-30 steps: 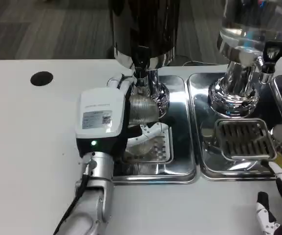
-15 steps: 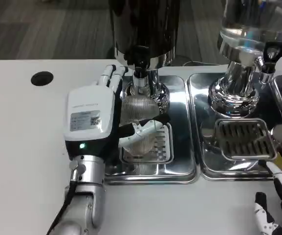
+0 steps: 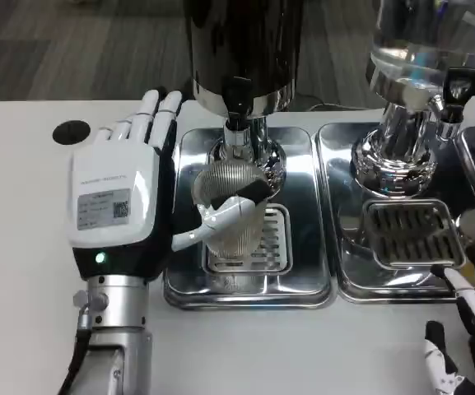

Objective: Grasp the cup under the faucet to collect the drink, then remove the cup.

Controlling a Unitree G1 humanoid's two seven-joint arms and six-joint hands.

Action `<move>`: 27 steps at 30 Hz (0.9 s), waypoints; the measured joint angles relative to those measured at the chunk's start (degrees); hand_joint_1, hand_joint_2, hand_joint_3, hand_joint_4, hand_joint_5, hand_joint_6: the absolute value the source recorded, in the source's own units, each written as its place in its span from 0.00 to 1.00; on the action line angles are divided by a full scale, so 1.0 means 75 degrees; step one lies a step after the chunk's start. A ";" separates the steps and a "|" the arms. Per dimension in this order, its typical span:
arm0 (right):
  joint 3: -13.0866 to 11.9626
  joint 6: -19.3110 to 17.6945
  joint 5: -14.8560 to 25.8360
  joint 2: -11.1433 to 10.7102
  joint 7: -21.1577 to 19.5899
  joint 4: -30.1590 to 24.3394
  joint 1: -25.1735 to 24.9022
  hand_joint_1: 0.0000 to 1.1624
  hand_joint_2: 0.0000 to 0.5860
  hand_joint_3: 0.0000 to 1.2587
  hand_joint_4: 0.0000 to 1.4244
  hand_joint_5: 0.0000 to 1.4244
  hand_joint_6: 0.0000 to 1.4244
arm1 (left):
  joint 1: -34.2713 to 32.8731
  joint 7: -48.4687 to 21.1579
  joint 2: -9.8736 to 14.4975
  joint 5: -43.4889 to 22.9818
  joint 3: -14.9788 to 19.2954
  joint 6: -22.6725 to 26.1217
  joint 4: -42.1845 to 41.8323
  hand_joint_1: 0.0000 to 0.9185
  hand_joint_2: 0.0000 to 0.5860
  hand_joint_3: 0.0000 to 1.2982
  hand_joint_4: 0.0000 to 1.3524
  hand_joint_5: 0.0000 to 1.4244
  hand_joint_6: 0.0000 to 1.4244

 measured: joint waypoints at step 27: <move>-0.0075 0.0073 0.0006 0.0080 0.0000 -0.0306 0.0164 0.18 0.86 0.15 0.00 0.00 0.05 | -0.0903 -0.3313 0.0208 -0.0114 0.0595 -0.0835 -0.1505 0.00 0.11 0.16 0.01 0.11 0.12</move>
